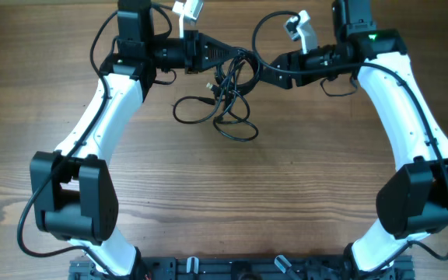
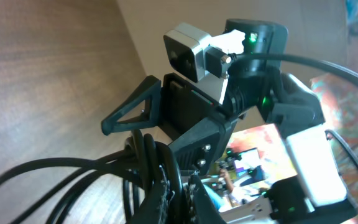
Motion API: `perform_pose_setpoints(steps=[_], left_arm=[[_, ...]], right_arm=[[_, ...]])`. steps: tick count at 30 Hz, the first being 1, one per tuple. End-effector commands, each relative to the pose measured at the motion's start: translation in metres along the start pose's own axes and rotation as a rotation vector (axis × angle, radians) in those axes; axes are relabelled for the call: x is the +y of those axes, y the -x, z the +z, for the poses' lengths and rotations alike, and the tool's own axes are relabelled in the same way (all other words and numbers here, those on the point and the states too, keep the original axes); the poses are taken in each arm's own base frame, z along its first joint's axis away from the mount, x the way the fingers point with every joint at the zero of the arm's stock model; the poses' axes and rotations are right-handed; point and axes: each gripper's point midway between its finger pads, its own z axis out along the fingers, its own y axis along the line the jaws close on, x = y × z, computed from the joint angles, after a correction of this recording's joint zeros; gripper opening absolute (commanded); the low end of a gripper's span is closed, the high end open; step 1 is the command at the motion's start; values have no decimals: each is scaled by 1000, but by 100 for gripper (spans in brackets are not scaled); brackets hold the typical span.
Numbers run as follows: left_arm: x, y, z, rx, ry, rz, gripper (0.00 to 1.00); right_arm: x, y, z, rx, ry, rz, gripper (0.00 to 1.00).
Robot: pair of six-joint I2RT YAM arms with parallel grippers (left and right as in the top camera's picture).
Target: Untangle cables
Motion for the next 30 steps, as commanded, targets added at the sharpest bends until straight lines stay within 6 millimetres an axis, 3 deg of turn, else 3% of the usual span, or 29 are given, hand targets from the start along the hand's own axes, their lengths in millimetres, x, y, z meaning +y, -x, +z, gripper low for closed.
perform_pose_setpoints(steps=[1, 3, 4, 6, 9, 11, 17, 21, 28, 30], left_arm=[[-25, -3, -3, 34, -48, -55, 4], [-23, -1, -2, 19, -33, -56, 4], [-19, 2, -2, -1, -13, -58, 4], [3, 13, -4, -90, 96, -80, 4], [52, 15, -2, -191, 355, -108, 4], [63, 9, 5, -181, 434, -50, 4], [49, 13, 27, -177, 405, 74, 4], [38, 23, 29, -209, 366, 84, 4], [36, 18, 36, -194, 361, 83, 4], [37, 18, 36, -195, 360, 76, 4]], right_arm=[[7, 14, -6, -42, -24, 70, 67], [0, 15, -8, -54, -55, 202, 63], [-17, 12, -11, -60, -141, 356, 62], [-36, 9, -18, -84, -228, 496, 62], [-36, 10, -20, -96, -216, 554, 67], [-27, 13, -18, -92, -159, 548, 68], [-9, 14, -10, -71, -65, 528, 68], [-24, -8, 5, -28, -113, 595, 68], [-26, -2, 32, -30, -101, 593, 63], [-34, -9, 44, -7, -138, 631, 61]])
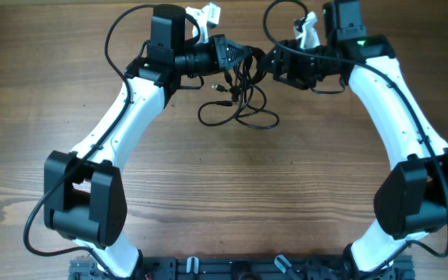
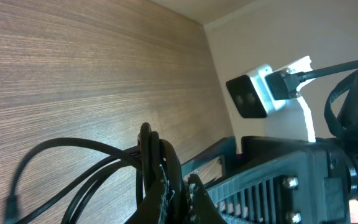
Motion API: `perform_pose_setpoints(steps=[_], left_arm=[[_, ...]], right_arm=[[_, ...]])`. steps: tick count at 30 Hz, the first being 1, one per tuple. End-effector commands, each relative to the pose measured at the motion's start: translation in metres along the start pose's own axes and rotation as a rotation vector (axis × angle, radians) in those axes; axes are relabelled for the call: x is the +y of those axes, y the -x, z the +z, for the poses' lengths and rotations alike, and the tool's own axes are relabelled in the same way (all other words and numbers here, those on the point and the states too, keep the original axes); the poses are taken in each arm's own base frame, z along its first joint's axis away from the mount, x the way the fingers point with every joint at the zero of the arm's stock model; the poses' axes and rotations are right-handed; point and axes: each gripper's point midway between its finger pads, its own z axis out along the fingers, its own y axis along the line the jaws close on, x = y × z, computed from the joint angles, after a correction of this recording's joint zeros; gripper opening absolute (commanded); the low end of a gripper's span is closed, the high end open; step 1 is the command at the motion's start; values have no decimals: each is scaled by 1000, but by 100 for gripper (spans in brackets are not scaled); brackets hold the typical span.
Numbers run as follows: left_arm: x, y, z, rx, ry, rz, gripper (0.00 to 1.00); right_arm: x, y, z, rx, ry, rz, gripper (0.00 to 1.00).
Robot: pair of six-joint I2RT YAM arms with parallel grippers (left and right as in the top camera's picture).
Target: Untangle cables
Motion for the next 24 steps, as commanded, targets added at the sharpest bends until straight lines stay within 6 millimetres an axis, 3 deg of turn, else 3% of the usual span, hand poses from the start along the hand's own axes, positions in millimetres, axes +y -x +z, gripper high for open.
perform_pose_setpoints(steps=[1, 6, 9, 10, 14, 19, 22, 24], left_arm=[[-19, 5, -5, -15, -28, 18, 4], [-18, 5, -6, -17, -27, -8, 4], [-17, 7, -7, -21, -25, -10, 4], [-15, 8, -9, -25, -23, -13, 4], [5, 13, -19, -41, 39, -55, 4], [104, 13, -66, -124, 442, -267, 4], [142, 2, -97, -131, 614, -362, 4], [151, -8, -108, -100, 651, -393, 4]], right_arm=[[-21, -8, 31, 51, -68, 71, 59], [-49, -11, 63, 103, -98, 135, 50], [-65, -6, 71, 86, -143, 156, 23], [-72, -1, 68, 68, -162, 162, 8], [-78, 17, 39, 24, -117, 91, 4], [-114, 34, -34, -61, -149, 143, 4], [-140, 40, -63, -104, -167, 200, 4], [-153, 44, -75, -127, -178, 227, 4]])
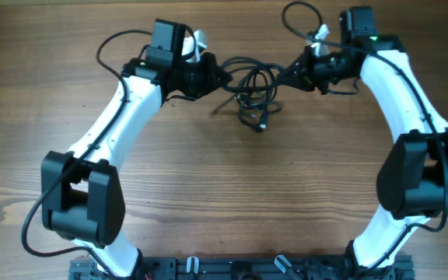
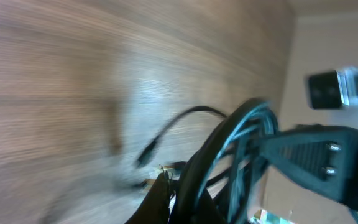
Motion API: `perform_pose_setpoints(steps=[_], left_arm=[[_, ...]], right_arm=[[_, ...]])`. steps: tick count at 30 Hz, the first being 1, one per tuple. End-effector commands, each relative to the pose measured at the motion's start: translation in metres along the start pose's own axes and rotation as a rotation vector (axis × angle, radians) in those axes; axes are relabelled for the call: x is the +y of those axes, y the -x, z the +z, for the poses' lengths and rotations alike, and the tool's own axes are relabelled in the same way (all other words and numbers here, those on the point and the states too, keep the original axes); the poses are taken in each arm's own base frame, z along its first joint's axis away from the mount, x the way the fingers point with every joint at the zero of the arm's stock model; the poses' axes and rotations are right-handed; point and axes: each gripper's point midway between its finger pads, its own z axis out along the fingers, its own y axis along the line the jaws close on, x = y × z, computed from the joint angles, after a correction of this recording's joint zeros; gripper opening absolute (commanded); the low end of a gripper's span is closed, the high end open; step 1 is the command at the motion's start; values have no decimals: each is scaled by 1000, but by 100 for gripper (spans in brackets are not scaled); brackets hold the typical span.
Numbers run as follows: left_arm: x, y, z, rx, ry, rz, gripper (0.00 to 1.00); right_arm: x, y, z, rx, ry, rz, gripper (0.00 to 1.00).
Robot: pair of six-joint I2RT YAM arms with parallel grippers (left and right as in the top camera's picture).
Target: Untangle cables
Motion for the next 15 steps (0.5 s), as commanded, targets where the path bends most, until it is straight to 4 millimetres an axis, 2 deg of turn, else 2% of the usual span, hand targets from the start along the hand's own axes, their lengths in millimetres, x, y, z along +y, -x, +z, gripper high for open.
perform_pose_setpoints(steps=[1, 2, 4, 6, 7, 9, 11, 13, 15], left_arm=[[92, 51, -60, -206, 291, -108, 4], [96, 43, -59, -172, 312, -95, 4], [99, 35, -58, -138, 329, -79, 4], [95, 29, -55, -104, 320, -25, 4], [86, 27, -52, -83, 275, 28, 4], [60, 24, -45, -47, 142, 132, 4], [6, 18, -45, -5, -151, 288, 4], [-28, 12, -54, 24, -346, 359, 4], [-60, 0, -70, 74, -547, 438, 4]], right_arm=[[-91, 50, -83, -259, -233, 89, 4], [-104, 52, -91, -282, -282, 119, 4], [-114, 52, -97, -292, -322, 139, 4], [-116, 51, -97, -289, -330, 142, 4], [-110, 50, -94, -275, -308, 107, 4], [-92, 47, -86, -235, -221, -7, 4], [-45, 38, -78, -180, 3, -230, 5], [-16, 31, -80, -166, 126, -343, 8], [5, 24, -85, -174, 175, -427, 16]])
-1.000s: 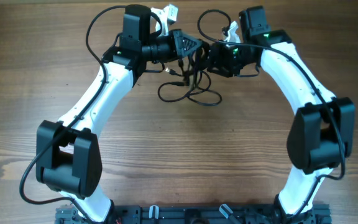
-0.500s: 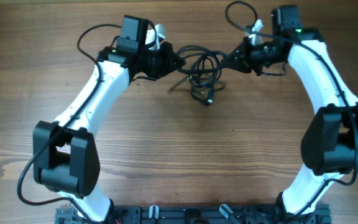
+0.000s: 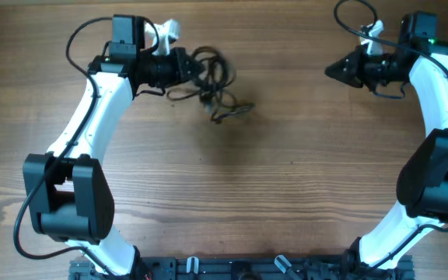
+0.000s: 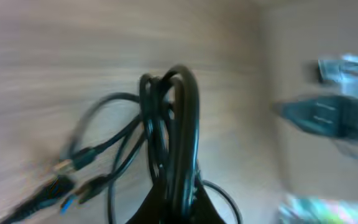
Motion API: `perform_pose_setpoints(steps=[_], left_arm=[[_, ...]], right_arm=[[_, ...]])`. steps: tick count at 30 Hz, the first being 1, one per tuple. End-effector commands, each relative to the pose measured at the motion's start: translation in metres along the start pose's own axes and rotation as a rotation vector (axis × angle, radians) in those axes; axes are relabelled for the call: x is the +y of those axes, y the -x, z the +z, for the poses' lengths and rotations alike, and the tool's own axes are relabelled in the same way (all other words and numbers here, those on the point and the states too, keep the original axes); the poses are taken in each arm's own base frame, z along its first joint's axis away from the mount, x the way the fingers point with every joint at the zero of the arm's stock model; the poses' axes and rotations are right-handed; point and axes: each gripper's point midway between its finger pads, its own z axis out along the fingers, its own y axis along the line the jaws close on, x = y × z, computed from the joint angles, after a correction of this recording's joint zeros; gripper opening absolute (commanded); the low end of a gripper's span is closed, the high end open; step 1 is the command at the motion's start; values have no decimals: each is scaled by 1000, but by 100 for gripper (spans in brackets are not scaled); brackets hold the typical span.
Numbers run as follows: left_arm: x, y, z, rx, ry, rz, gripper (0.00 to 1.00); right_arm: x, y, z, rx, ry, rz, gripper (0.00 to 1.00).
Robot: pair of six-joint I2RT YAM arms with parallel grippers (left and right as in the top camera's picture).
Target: Untangle cables
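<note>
A bundle of black cables (image 3: 208, 74) hangs bunched at the far left of the wooden table, one loop trailing down to the right (image 3: 236, 111). My left gripper (image 3: 192, 68) is shut on the bundle. In the blurred left wrist view the cables (image 4: 178, 118) rise straight out of the left gripper (image 4: 176, 190), with the plug ends (image 4: 73, 167) dangling at the left. My right gripper (image 3: 331, 70) is far off at the back right, its fingers meeting in a point with no cable between them. It also shows as a blurred wedge (image 4: 291, 112) in the left wrist view.
The wooden table (image 3: 286, 194) spreads under both arms. A dark rail (image 3: 247, 268) runs along the front edge between the two arm bases. Each arm's own wiring loops above its wrist.
The right gripper no longer holds the cables and has moved away to the right. The left gripper has carried the whole bundle to the left, so the arms are now far apart.
Both grippers first held the tangle close together at the back middle, its loops lying on the table. They were still close together a second later. Then the cables were stretched between separating grippers. Now only the left holds the bundle, at the left.
</note>
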Motion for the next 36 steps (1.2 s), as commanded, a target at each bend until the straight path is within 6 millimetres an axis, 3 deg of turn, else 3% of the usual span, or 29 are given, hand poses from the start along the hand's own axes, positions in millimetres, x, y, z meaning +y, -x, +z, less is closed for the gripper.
perform_pose_setpoints(steps=[1, 4, 7, 12, 15, 20, 23, 26, 33, 36], left_arm=[[-91, -14, -29, 95, -485, 171, 4], [-102, -19, -36, 127, -558, 166, 4], [-110, -24, -42, 158, -621, 155, 4], [-125, -36, -39, 205, -674, 172, 4], [-128, -37, -37, 205, -680, 192, 4], [-128, -37, -37, 205, -680, 192, 4], [-129, -36, -38, 199, -682, 203, 4], [-133, -28, -39, 193, -685, 198, 4], [-175, 3, -70, 161, -747, 299, 4], [-194, 6, -86, 129, -762, 380, 4]], right_arm=[[72, -2, -20, -44, 196, -272, 20], [108, -9, -30, -71, 209, -395, 29], [136, -15, -30, -86, 200, -473, 49], [145, -42, 10, 32, 104, -399, 53], [128, -57, 34, 81, -93, -236, 60], [93, -66, 63, 102, -299, -3, 59], [79, -72, 82, 152, -319, 20, 48], [60, -73, 94, 172, -362, 47, 45], [23, -69, 121, 186, -409, 132, 45], [11, -66, 124, 189, -411, 158, 45]])
